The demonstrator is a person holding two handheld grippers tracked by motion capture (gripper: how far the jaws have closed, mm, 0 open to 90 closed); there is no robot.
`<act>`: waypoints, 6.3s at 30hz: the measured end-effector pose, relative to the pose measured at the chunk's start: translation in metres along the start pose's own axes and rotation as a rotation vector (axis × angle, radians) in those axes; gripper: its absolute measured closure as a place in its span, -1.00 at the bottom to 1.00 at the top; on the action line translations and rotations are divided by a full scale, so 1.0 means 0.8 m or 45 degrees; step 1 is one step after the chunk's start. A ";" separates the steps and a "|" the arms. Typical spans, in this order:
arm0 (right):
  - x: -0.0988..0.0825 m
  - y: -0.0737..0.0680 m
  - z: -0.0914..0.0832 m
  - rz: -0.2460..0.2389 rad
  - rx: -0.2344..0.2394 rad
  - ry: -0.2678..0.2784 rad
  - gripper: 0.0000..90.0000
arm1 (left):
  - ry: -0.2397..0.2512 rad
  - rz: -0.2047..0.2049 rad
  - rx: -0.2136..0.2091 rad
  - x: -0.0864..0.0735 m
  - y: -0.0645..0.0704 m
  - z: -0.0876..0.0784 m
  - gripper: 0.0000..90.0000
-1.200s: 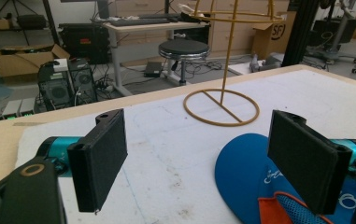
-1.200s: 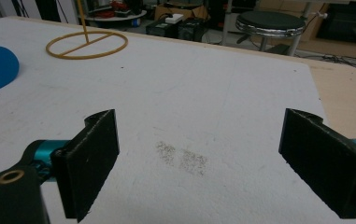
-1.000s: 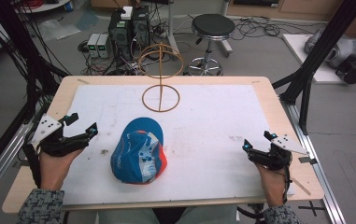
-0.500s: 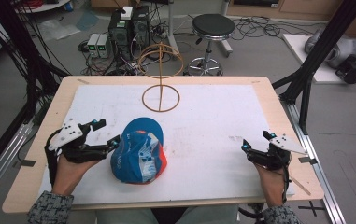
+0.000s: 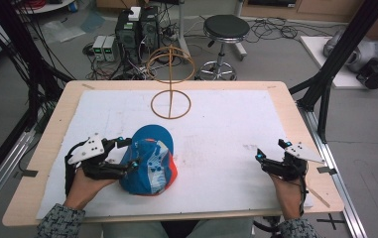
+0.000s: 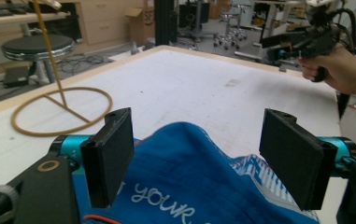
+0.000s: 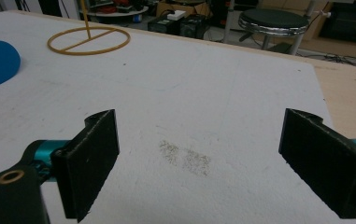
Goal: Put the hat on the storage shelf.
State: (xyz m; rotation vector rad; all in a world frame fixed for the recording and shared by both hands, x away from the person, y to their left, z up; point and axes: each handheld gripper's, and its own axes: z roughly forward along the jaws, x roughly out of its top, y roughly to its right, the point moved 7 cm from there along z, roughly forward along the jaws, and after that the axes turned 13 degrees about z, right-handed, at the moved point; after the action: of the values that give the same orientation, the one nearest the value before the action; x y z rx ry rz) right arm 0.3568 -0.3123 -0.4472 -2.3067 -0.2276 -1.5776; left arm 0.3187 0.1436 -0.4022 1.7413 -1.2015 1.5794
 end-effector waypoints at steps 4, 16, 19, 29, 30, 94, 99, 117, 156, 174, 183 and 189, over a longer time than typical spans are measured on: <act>0.000 0.000 0.000 -0.016 -0.002 -0.001 -0.75 | -0.024 -0.001 -0.046 -0.005 0.005 0.004 -0.26; -0.001 0.002 0.001 -0.011 -0.010 -0.010 -0.75 | -0.102 -0.044 -0.131 -0.020 0.013 0.013 0.05; -0.001 0.002 0.000 -0.006 -0.015 -0.006 -0.75 | -0.105 -0.047 -0.139 -0.020 0.014 0.014 0.14; -0.002 0.005 0.000 -0.004 -0.021 -0.013 -0.75 | -0.125 -0.062 -0.155 -0.024 0.013 0.014 0.44; -0.002 0.005 0.000 0.000 -0.021 -0.012 -0.75 | -0.125 -0.062 -0.155 -0.024 0.013 0.014 0.46; -0.001 0.015 0.001 0.075 -0.012 -0.017 -0.75 | 0.309 -0.161 0.259 0.151 -0.152 -0.045 0.98; -0.001 0.017 0.001 0.077 -0.010 -0.012 -0.75 | 0.310 -0.120 0.293 0.174 -0.164 -0.043 0.98; -0.001 0.015 0.005 0.090 0.017 -0.014 -0.75 | 0.308 -0.098 0.491 0.219 -0.220 -0.033 0.98; -0.003 0.009 0.002 0.085 0.035 -0.014 -0.75 | 0.289 -0.046 0.751 0.279 -0.322 0.007 0.99; -0.003 0.010 0.001 0.072 0.032 -0.017 -0.75 | 0.262 -0.069 0.783 0.285 -0.351 0.044 0.99; -0.003 0.010 0.001 0.055 0.034 -0.020 -0.75 | 0.271 -0.071 0.810 0.290 -0.357 0.066 0.99; -0.004 0.011 0.002 0.050 0.033 -0.020 -0.75 | 0.294 -0.079 0.814 0.291 -0.356 0.074 0.99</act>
State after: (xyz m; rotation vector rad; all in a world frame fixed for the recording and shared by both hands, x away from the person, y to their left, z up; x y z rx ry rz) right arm 0.3595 -0.3195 -0.4519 -2.2903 -0.2046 -1.5293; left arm 0.5782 0.1692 -0.1355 1.8548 -0.5499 2.2128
